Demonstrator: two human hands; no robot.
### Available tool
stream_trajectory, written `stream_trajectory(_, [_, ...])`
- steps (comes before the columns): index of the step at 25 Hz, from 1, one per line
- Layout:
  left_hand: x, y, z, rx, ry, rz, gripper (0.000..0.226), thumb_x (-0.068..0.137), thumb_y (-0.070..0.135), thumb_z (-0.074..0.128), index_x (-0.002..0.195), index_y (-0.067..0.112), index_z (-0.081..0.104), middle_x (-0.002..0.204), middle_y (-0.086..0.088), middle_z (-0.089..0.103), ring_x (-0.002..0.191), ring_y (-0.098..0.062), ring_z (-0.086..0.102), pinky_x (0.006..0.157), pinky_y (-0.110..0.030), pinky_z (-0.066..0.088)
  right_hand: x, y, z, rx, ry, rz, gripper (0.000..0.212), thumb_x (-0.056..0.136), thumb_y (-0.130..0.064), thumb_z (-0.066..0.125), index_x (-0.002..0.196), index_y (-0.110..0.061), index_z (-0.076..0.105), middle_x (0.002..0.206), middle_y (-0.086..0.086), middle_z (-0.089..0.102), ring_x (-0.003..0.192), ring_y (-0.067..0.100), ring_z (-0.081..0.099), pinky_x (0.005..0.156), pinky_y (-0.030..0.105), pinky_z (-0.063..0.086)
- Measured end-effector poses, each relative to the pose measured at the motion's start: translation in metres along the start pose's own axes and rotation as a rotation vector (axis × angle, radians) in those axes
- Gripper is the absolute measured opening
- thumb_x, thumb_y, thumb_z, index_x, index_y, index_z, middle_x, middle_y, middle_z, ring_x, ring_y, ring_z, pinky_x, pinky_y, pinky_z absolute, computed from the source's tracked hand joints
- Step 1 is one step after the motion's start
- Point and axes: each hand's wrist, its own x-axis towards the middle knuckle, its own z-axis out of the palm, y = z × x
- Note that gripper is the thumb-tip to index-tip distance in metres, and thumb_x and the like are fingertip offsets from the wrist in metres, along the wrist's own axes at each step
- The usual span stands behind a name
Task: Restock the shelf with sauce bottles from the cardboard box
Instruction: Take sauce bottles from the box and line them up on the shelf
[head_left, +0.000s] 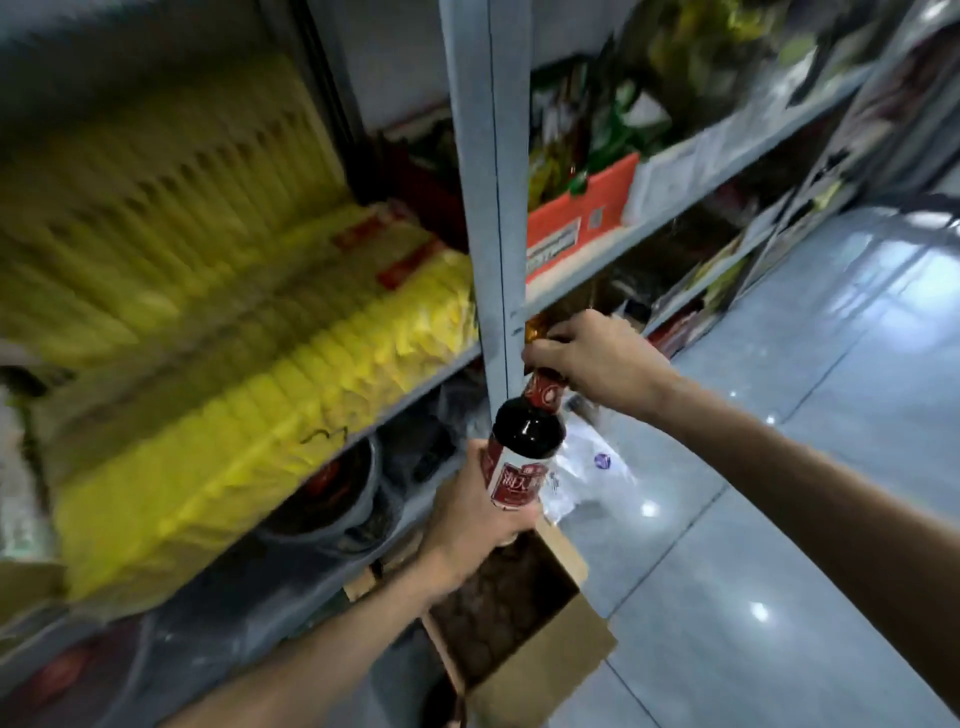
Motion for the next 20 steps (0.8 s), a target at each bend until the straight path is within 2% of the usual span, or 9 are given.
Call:
stream_trajectory(2, [-0.019,0.061,-0.040,0.009,0.034,0.113,0.059,0.058,0.036,0.085,0.102,0.037,0.045,0.092,0.014,0.069,0.090,-0.008,0.068,0.077,-0.032,0.054,-0.024,-0.045,-0.045,0.091,0.127,-0.087,0.038,0.089,-0.047,0.060,0.071,-0.014,0.062,0.062,-0.002,0.059,0.060,0.016,0.055,0.056,0.031,0.039])
stream_trajectory(5, [-0.055,0.139,-0.100,-0.056,0.086,0.269,0.059,0.061,0.034,0.087,0.110,0.029,0.053,0.097,0.008,0.072,0.087,-0.006,0.070,0.077,-0.032,0.057,-0.065,-0.102,-0.094,0.415,0.224,-0.198,0.036,0.089,-0.044,0.064,0.076,-0.011,0.063,0.060,-0.007,0.056,0.056,0.012,0.048,0.055,0.028,0.036])
stream_trajectory(7, [-0.086,0.182,-0.141,-0.079,0.167,0.339,0.059,0.059,0.040,0.085,0.110,0.030,0.058,0.095,0.007,0.074,0.085,-0.008,0.071,0.078,-0.034,0.058,-0.091,-0.139,-0.117,0.571,0.168,-0.262,0.035,0.091,-0.042,0.063,0.093,-0.008,0.070,0.074,0.000,0.065,0.065,0.022,0.052,0.061,0.035,0.039])
stream_trajectory(9, [-0.114,0.216,-0.180,-0.112,0.201,0.372,0.060,0.059,0.041,0.085,0.112,0.031,0.058,0.098,0.005,0.074,0.089,-0.013,0.071,0.083,-0.042,0.058,-0.113,-0.174,-0.130,0.575,0.134,-0.347,0.038,0.092,-0.045,0.060,0.109,-0.012,0.070,0.095,0.003,0.075,0.083,0.029,0.066,0.075,0.044,0.049])
stream_trajectory(10, [-0.128,0.230,-0.197,-0.114,0.206,0.379,0.061,0.059,0.039,0.086,0.112,0.030,0.058,0.099,0.004,0.073,0.089,-0.015,0.072,0.084,-0.044,0.058,-0.121,-0.190,-0.134,0.589,0.115,-0.395,0.035,0.094,-0.044,0.059,0.114,-0.017,0.069,0.103,-0.002,0.076,0.095,0.022,0.070,0.083,0.040,0.051])
stream_trajectory(12, [-0.156,0.249,-0.229,-0.095,0.239,0.381,0.057,0.061,0.035,0.086,0.111,0.028,0.059,0.098,0.002,0.074,0.087,-0.018,0.072,0.084,-0.046,0.059,-0.135,-0.219,-0.135,0.646,0.019,-0.482,0.030,0.097,-0.039,0.056,0.120,-0.023,0.064,0.110,-0.009,0.075,0.102,0.008,0.070,0.088,0.028,0.055])
stream_trajectory(13, [-0.171,0.254,-0.245,-0.091,0.269,0.376,0.054,0.061,0.033,0.086,0.108,0.028,0.060,0.096,0.001,0.074,0.085,-0.019,0.072,0.083,-0.048,0.059,-0.140,-0.234,-0.133,0.660,-0.045,-0.514,0.031,0.097,-0.039,0.055,0.122,-0.024,0.062,0.111,-0.010,0.074,0.102,0.006,0.070,0.091,0.028,0.055])
stream_trajectory(16, [-0.212,0.258,-0.290,-0.086,0.348,0.322,0.051,0.057,0.034,0.084,0.103,0.029,0.062,0.091,0.001,0.075,0.080,-0.020,0.073,0.082,-0.051,0.058,-0.151,-0.281,-0.117,0.634,-0.181,-0.579,0.039,0.093,-0.047,0.058,0.126,-0.025,0.058,0.116,-0.007,0.073,0.110,0.012,0.068,0.102,0.041,0.048])
stream_trajectory(20, [-0.256,0.246,-0.341,-0.115,0.490,0.276,0.063,0.047,0.043,0.082,0.104,0.032,0.058,0.092,0.004,0.075,0.083,-0.019,0.072,0.085,-0.051,0.056,-0.165,-0.351,-0.080,0.678,-0.285,-0.673,0.040,0.087,-0.037,0.065,0.120,-0.015,0.062,0.110,0.003,0.075,0.103,0.017,0.071,0.092,0.033,0.056])
